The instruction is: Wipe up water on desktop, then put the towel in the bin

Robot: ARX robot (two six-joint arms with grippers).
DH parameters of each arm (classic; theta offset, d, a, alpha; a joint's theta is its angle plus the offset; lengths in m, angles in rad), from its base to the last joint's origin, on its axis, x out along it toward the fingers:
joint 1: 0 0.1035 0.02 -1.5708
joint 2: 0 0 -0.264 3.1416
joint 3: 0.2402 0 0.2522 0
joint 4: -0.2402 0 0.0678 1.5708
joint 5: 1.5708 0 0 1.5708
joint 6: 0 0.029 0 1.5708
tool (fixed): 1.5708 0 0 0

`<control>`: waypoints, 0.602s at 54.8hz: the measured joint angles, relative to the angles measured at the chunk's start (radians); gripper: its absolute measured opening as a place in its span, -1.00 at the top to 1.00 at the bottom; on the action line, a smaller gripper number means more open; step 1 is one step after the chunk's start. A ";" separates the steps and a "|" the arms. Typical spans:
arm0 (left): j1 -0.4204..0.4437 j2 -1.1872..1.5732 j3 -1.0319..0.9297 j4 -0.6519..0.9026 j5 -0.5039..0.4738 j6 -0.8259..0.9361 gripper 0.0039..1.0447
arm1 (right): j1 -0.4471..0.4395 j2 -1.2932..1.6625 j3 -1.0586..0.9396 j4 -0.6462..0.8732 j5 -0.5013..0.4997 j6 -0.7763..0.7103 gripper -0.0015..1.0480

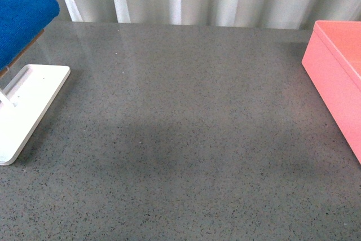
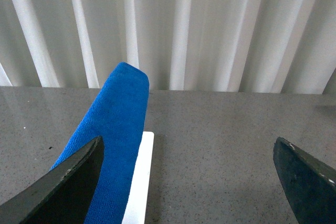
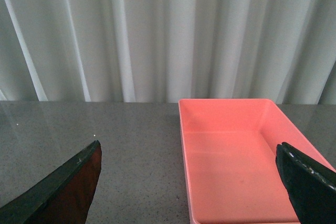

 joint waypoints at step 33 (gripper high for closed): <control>0.000 0.000 0.000 0.000 0.000 0.000 -0.88 | 0.000 0.000 0.000 0.000 0.000 0.000 -0.86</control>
